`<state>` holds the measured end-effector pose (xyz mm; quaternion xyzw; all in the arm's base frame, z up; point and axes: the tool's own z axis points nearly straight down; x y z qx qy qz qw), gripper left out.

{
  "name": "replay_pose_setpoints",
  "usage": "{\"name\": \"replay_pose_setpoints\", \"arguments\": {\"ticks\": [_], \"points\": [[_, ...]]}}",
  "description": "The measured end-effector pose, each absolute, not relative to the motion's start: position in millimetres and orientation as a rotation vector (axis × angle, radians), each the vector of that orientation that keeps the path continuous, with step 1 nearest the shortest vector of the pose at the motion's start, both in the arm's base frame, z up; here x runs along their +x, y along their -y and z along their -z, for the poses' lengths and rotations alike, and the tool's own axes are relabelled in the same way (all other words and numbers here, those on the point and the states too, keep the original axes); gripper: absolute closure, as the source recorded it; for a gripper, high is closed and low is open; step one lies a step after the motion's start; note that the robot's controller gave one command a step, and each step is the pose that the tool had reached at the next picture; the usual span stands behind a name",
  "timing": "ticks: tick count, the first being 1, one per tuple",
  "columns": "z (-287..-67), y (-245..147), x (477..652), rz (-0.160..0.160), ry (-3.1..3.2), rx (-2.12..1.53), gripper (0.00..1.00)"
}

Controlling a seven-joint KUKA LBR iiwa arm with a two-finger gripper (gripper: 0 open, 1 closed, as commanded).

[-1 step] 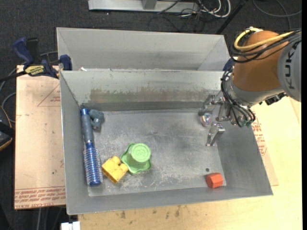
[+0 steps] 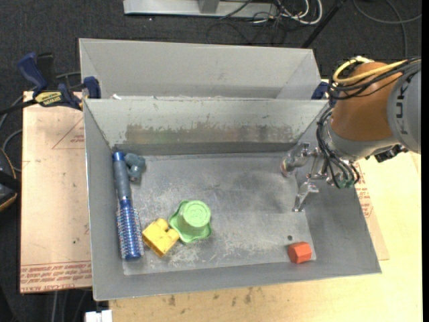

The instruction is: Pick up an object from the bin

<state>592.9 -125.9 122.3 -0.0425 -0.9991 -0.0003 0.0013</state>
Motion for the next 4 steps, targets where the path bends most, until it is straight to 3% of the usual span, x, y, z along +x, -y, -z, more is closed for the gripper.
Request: {"name": "replay_pose_setpoints", "arguments": {"ticks": [1,2,3,4], "points": [[-184,25,620.0,0.006,3.061,-0.73,0.0],[-127,-27,522.2,0.0,3.049,-0.71,0.0],[-73,-123,526.1,0.004,3.059,-0.749,0.0],[-76,-124,526.3,0.013,3.055,-0.753,1.0]]}}
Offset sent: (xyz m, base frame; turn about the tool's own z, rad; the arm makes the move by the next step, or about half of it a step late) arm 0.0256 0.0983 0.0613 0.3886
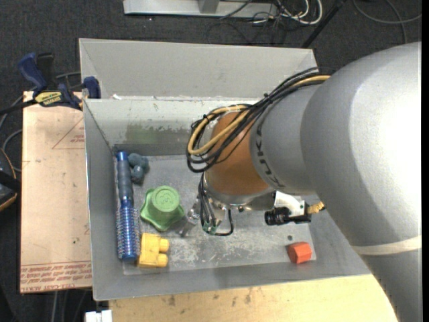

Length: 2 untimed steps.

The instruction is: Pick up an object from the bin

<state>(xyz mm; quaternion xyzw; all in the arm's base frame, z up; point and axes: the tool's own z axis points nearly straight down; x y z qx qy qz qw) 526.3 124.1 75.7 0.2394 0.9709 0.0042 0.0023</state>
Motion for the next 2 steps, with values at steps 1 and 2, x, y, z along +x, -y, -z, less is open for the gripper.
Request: {"name": "replay_pose_setpoints", "arguments": {"ticks": [1,2], "points": [[-76,-124,526.3,-0.013,-3.046,0.751,0.0],[-75,-183,513.4,-0.005,-3.041,0.737,0.0]]}}
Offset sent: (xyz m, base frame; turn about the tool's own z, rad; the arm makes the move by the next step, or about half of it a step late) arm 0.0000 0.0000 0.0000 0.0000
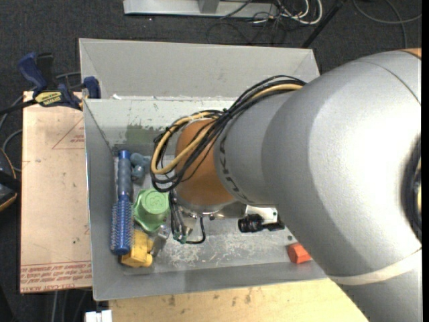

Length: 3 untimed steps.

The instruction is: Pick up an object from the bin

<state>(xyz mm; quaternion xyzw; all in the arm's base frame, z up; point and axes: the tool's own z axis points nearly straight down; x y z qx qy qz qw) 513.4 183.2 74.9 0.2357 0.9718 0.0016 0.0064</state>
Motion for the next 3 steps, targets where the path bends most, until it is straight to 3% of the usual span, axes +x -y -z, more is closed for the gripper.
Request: {"name": "replay_pose_setpoints", "arguments": {"ticks": [1,2,3], "points": [[-76,-185,512.5,-0.011,-3.047,0.74,1.0],[-76,-185,512.5,-0.011,-3.047,0.74,0.0],[-92,-158,583.4,-0.003,-3.049,0.724,0.0]]}}
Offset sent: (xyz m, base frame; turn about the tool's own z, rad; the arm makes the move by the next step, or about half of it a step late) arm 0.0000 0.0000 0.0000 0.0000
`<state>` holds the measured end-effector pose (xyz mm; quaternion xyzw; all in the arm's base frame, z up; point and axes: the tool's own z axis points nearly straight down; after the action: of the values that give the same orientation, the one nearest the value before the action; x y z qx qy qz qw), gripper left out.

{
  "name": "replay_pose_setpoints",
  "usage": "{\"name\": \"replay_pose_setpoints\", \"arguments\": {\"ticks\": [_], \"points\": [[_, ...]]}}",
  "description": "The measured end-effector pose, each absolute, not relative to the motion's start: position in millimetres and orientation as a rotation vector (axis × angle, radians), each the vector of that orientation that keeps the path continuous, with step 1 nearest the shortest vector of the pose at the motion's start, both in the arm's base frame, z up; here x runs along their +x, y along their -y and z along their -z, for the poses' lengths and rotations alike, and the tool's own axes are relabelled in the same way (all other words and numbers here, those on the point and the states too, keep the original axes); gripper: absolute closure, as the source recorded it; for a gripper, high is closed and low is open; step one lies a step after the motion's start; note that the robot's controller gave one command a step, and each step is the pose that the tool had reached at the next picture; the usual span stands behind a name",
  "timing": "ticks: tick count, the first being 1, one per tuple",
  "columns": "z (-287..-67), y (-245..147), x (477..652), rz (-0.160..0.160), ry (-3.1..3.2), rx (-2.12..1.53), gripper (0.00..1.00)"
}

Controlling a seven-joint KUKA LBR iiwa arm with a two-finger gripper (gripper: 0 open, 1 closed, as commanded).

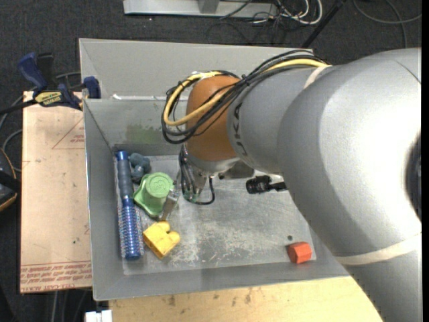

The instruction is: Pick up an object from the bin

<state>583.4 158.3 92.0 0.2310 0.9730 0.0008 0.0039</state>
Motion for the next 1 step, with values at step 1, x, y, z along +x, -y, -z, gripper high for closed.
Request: {"name": "replay_pose_setpoints", "arguments": {"ticks": [1], "points": [[-78.1,-191.4,569.0,-0.001,-3.111,0.388,0.0]]}}
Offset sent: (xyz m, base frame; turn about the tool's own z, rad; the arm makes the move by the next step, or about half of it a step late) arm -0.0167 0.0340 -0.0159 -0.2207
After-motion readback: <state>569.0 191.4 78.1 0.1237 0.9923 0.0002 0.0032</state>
